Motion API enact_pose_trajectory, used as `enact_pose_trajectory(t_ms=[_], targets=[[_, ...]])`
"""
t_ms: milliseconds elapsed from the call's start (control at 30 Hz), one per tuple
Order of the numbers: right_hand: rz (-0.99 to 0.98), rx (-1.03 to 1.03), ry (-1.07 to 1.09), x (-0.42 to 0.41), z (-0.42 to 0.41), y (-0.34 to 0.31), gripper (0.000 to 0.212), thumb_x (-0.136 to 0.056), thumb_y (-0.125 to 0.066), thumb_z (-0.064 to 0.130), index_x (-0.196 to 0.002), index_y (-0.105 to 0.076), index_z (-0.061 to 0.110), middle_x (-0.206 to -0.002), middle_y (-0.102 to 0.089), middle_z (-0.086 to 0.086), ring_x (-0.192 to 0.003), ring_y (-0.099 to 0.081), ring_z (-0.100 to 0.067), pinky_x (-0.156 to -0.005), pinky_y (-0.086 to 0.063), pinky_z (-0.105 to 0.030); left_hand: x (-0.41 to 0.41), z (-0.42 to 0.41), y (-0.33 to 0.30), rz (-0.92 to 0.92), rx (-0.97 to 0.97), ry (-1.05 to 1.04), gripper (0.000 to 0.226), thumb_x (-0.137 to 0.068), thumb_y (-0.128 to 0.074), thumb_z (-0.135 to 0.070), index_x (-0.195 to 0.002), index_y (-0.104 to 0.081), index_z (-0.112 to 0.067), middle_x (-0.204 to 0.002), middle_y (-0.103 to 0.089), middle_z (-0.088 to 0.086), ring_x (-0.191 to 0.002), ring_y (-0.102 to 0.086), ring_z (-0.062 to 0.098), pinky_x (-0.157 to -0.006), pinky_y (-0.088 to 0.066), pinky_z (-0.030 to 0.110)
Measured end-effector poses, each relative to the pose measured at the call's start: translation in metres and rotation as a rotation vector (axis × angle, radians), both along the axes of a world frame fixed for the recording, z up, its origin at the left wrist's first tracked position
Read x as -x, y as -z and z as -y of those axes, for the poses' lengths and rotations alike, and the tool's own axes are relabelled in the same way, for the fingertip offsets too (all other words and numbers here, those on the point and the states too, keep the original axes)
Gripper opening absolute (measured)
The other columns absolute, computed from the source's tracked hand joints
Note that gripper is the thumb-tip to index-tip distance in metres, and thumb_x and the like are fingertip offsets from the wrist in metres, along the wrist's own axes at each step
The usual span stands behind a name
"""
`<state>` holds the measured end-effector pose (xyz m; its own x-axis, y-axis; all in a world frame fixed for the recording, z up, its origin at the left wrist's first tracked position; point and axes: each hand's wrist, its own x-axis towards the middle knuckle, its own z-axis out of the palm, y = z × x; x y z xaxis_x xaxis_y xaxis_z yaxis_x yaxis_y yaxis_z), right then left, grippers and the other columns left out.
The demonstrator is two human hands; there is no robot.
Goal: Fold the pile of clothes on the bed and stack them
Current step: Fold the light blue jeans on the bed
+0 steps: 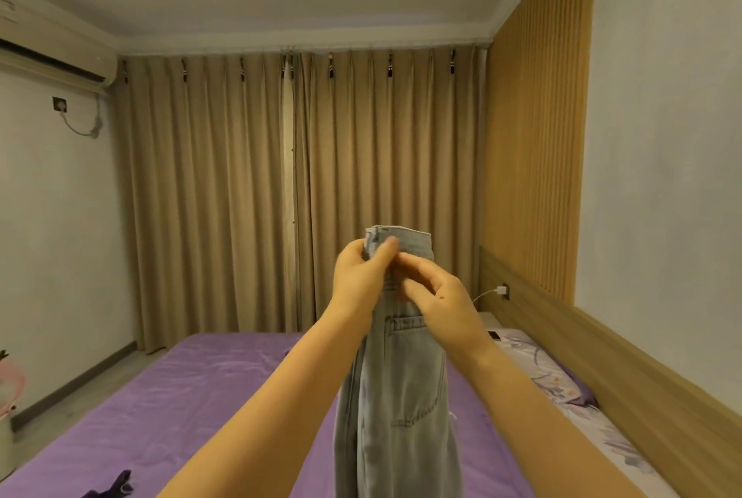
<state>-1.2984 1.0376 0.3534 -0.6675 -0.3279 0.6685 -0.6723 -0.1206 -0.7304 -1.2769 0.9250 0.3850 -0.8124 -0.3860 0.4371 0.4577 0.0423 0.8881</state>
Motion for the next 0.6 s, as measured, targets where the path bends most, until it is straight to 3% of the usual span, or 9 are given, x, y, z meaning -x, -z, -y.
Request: enact_pose_trajectory(t_ms=[100, 167, 233, 300, 367, 433, 500, 600], targets=[[-0.011, 0.119, 0.233, 0.016, -0.01, 0.009, 0.03, -0.09, -0.062, 0.011, -0.113, -0.059, 0.03, -0.112, -0.06, 0.022, -0.109, -0.056, 0.003, -0.085, -0.044, -0.005, -0.001, 0.008, -0.006, 0.005, -0.036, 0.001, 0.022, -0.095, -0.057, -0.023, -0.098, -0.066, -0.002, -0.094, -0.069, 0.017, -0.092, -0.066, 0.032, -0.086, -0.054, 0.048], [0.072, 0.146, 0.296, 0.026, -0.017, 0.016, 0.041, -0.087, -0.067, 0.022, -0.124, -0.051, 0.027, -0.115, -0.053, 0.022, -0.107, -0.049, 0.007, -0.08, -0.041, -0.002, -0.004, 0.015, -0.01, 0.011, -0.016, 0.06, 0.019, -0.095, -0.058, -0.022, -0.098, -0.066, -0.006, -0.098, -0.07, 0.016, -0.098, -0.066, 0.033, -0.089, -0.054, 0.048], [0.24, 0.182, 0.097, 0.034, -0.022, 0.022, 0.055, -0.083, -0.069, 0.028, -0.131, -0.041, 0.027, -0.12, -0.052, 0.017, -0.104, -0.052, 0.007, -0.079, -0.046, -0.007, -0.007, 0.022, -0.015, 0.005, -0.005, 0.123, 0.014, -0.093, -0.06, -0.02, -0.1, -0.067, -0.009, -0.1, -0.071, 0.013, -0.099, -0.066, 0.032, -0.088, -0.054, 0.046], [0.347, 0.183, -0.096, 0.04, -0.024, 0.028, 0.051, -0.08, -0.068, 0.034, -0.126, -0.047, 0.025, -0.12, -0.063, 0.007, -0.102, -0.063, -0.006, -0.08, -0.053, -0.017, -0.009, 0.03, -0.019, -0.03, -0.002, 0.181, 0.013, -0.092, -0.059, -0.017, -0.101, -0.067, -0.01, -0.097, -0.071, 0.011, -0.093, -0.068, 0.027, -0.083, -0.057, 0.041], [0.355, 0.158, -0.114, 0.042, -0.025, 0.029, 0.051, -0.074, -0.07, 0.039, -0.121, -0.057, 0.022, -0.111, -0.069, 0.0, -0.103, -0.066, -0.016, -0.081, -0.054, -0.024, -0.012, 0.037, -0.021, -0.048, 0.008, 0.216, 0.015, -0.092, -0.06, -0.016, -0.104, -0.066, -0.009, -0.095, -0.072, 0.01, -0.089, -0.068, 0.024, -0.077, -0.058, 0.036], [0.305, 0.222, -0.043, 0.042, -0.024, 0.026, 0.039, -0.073, -0.076, 0.032, -0.108, -0.064, 0.02, -0.1, -0.072, 0.002, -0.096, -0.067, -0.016, -0.074, -0.055, -0.021, -0.016, 0.045, -0.022, -0.029, 0.077, 0.174, 0.017, -0.091, -0.061, -0.016, -0.107, -0.065, -0.01, -0.097, -0.072, 0.01, -0.092, -0.069, 0.026, -0.076, -0.059, 0.035], [0.233, 0.268, -0.011, 0.039, -0.02, 0.019, 0.027, -0.076, -0.077, 0.023, -0.1, -0.067, 0.018, -0.093, -0.073, 0.004, -0.087, -0.068, -0.012, -0.067, -0.054, -0.018, -0.02, 0.054, -0.026, -0.015, 0.235, 0.02, 0.025, -0.089, -0.065, -0.02, -0.113, -0.061, -0.014, -0.104, -0.07, 0.01, -0.102, -0.066, 0.029, -0.084, -0.057, 0.038], [0.134, 0.245, 0.079, 0.031, -0.006, 0.011, 0.023, -0.075, -0.079, 0.022, -0.092, -0.067, 0.012, -0.084, -0.071, 0.001, -0.077, -0.066, -0.008, -0.066, -0.054, -0.021, -0.025, 0.066, -0.04, -0.058, 0.803, -0.392, 0.077, -0.076, -0.067, -0.057, -0.141, -0.039, -0.024, -0.132, -0.053, -0.004, -0.124, -0.048, 0.016, -0.106, -0.039, 0.037]])
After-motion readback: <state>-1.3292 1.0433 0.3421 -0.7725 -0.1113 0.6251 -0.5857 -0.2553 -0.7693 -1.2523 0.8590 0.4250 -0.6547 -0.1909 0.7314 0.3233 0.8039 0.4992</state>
